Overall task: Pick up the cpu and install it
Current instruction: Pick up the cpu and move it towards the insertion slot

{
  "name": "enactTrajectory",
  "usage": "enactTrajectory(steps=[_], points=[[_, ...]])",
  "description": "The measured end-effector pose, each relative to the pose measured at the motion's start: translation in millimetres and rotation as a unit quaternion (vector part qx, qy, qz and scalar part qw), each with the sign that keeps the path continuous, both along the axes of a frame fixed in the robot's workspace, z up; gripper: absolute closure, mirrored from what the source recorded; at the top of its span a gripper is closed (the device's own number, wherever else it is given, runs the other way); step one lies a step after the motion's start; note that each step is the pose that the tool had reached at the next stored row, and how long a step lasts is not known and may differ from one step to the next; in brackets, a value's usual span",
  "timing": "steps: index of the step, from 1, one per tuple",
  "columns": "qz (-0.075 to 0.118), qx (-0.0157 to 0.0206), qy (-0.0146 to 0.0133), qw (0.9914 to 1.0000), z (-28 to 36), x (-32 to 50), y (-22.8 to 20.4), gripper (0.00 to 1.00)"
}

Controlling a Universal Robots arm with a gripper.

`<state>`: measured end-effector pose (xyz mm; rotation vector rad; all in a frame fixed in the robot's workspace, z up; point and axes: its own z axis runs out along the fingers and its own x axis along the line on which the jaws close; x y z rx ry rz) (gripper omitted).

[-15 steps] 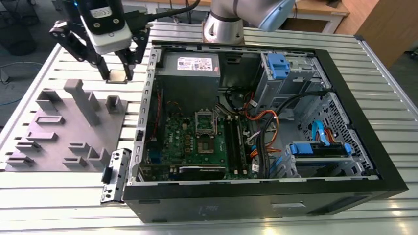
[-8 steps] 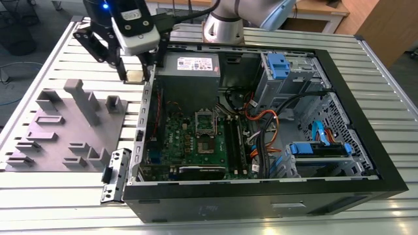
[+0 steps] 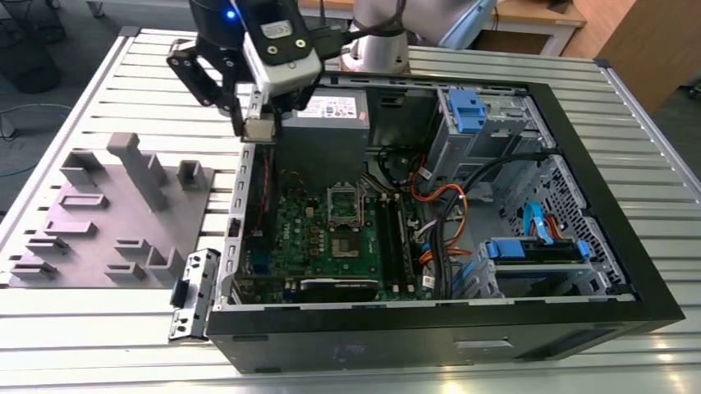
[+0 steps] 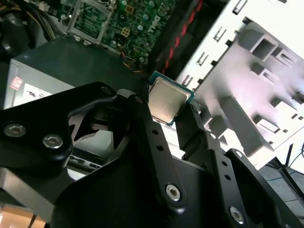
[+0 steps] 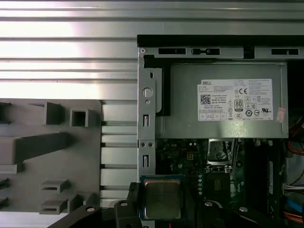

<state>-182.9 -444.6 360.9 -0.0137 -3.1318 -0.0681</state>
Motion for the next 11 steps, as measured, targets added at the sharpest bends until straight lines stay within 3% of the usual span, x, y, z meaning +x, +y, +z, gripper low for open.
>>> enactTrajectory(steps=[11], points=[[0.0,0.0,0.0086,0.99996,-0.3,47.7,0.0,0.53]])
